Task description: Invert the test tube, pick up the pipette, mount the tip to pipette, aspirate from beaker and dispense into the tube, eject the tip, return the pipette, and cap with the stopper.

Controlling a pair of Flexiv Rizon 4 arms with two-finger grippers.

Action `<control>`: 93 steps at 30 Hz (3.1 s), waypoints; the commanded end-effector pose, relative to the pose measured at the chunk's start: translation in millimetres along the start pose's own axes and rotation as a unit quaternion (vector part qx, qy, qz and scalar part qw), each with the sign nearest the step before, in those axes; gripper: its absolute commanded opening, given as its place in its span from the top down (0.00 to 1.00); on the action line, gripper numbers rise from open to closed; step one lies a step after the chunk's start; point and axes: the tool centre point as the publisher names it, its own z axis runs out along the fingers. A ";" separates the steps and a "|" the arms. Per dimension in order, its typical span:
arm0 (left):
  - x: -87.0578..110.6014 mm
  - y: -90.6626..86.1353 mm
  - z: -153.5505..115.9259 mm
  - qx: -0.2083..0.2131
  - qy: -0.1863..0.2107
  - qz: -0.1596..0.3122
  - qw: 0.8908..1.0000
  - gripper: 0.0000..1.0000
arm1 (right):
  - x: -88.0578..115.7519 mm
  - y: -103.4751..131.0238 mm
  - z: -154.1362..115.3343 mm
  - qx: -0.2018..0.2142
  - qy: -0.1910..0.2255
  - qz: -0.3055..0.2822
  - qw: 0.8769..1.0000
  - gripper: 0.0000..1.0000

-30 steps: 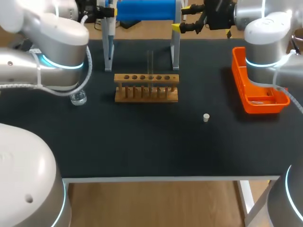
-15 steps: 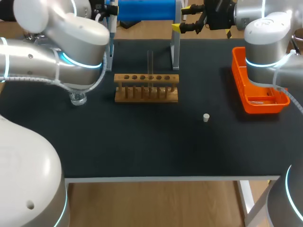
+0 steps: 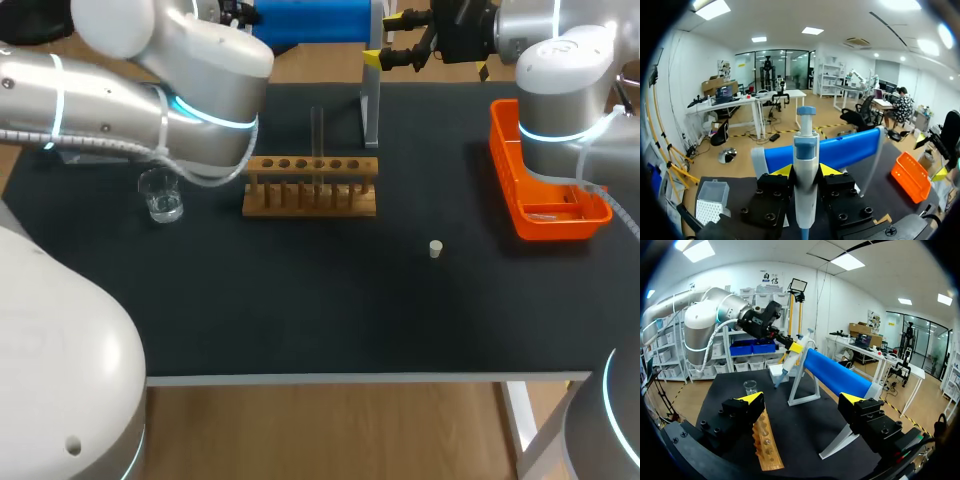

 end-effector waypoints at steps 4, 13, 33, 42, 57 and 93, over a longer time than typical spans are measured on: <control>2.1 -7.3 10.8 -0.029 -0.021 -0.001 0.999 1.00 | -0.6 0.1 -0.6 0.001 0.001 0.000 1.000 0.00; 1.8 -5.6 18.7 -0.045 -0.032 -0.014 0.998 1.00 | -0.6 0.1 -0.6 0.001 0.001 0.000 1.000 0.00; 0.7 -2.0 27.2 -0.068 -0.041 -0.024 0.997 1.00 | -0.6 0.1 -0.6 0.001 0.001 0.000 1.000 0.00; 0.0 4.7 30.3 -0.079 -0.044 -0.030 0.995 1.00 | -0.6 0.1 -0.6 0.001 0.001 0.000 1.000 0.00; -1.7 5.6 34.3 -0.085 -0.046 -0.034 0.995 1.00 | -0.6 0.1 -0.6 0.001 0.001 0.000 1.000 0.00; -2.9 5.7 45.0 -0.093 -0.050 -0.034 0.994 1.00 | -0.6 0.1 -0.6 0.001 0.001 0.000 1.000 0.00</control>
